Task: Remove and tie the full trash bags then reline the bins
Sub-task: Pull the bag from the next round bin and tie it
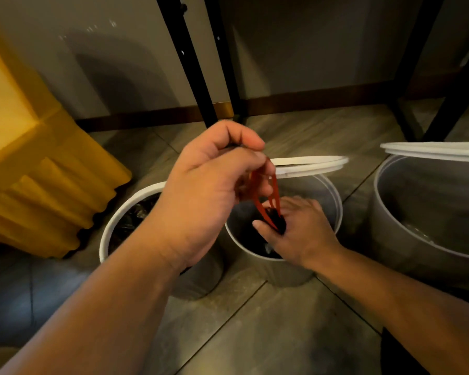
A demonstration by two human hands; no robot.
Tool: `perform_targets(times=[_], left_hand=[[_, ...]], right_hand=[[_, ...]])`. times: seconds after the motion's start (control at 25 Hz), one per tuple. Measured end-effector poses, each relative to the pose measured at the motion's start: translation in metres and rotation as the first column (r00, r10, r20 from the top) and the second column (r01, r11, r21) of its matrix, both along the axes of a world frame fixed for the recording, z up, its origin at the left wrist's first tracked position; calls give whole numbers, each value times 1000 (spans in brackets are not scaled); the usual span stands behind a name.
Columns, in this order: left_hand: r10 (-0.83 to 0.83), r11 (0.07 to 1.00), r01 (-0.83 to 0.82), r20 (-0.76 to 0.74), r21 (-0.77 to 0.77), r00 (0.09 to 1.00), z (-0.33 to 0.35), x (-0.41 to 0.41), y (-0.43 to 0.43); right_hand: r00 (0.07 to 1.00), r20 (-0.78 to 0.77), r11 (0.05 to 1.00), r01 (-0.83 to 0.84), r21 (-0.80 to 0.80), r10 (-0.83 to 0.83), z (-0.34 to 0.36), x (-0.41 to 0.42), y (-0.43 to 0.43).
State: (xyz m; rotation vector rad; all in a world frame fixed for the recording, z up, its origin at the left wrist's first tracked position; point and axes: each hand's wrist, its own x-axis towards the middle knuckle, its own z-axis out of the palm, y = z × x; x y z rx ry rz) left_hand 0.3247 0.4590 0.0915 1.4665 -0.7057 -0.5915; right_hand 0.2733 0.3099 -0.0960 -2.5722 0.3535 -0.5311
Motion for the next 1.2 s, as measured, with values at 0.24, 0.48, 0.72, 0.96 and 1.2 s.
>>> perform_targets(times=[0.24,0.48,0.72,0.96,1.2], left_hand=[[-26,1000,26,113,4,993,9,-3,5],[-18,1000,18,41,-8,999,10,-1,19],[2,1000,-2,-31,-18,1000,6,5,23],[6,999,-11,128,38,992,2,-1,16],[-65,996,61,65,66,996,-2,-10,13]], right_hand=[[989,110,913,-137,384,101,-1,6,5],[983,-63,981,-164,100,170,-2,9,0],[956,-208,977,-190,98,206,5,12,-3],[948,317,972,-82,219,9,36,-34,8],[888,459,865,-207,457,-30,80,-57,17]])
